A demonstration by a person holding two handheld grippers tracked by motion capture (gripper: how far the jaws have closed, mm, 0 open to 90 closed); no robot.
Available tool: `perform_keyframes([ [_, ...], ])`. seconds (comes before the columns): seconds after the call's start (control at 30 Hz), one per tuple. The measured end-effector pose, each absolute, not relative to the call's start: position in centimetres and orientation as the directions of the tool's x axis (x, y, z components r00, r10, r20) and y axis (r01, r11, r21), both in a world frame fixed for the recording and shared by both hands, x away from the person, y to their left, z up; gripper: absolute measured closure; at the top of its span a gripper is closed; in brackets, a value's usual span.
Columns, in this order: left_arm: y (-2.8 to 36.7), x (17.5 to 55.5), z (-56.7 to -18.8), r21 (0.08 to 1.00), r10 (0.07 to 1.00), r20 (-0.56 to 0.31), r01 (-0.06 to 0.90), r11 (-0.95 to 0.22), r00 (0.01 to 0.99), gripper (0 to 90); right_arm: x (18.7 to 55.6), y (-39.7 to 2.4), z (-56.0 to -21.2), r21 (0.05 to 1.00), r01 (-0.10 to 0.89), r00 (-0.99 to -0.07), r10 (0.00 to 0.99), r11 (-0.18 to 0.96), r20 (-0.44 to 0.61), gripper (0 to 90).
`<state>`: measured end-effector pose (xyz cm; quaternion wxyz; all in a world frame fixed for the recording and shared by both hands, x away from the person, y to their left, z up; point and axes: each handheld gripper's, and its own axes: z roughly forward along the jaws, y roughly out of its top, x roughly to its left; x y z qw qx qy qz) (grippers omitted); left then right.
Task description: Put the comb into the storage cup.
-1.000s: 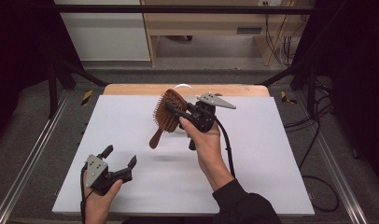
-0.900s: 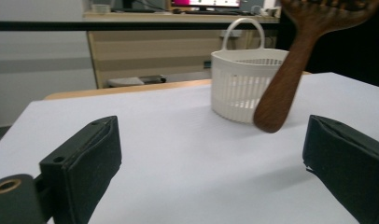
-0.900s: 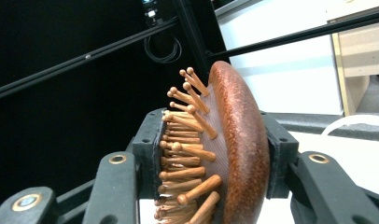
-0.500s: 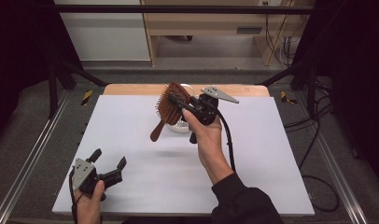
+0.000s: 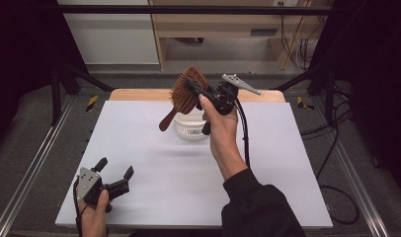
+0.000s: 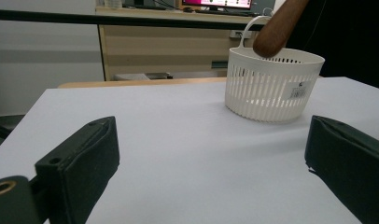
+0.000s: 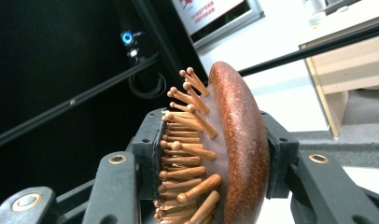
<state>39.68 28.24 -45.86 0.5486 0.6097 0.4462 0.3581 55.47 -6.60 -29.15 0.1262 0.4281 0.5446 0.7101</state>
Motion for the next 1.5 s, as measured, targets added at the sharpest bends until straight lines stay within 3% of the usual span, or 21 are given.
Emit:
perform_keyframes([
  [0.5, 28.2, 39.8, -45.9, 0.989, 0.932, -0.050, 0.150, -0.005, 0.359, 3.2, 57.7, -9.1, -26.9, 0.862, 0.226, -0.536, 0.681, -0.454, 0.499, 51.1],
  [1.5, 28.2, 39.8, -45.9, 0.989, 0.932, -0.044, 0.146, -0.010, 0.359, 1.0, 59.1, -12.2, -27.4, 0.861, 0.189, -0.451, 0.737, -0.472, 0.503, 50.8],
])
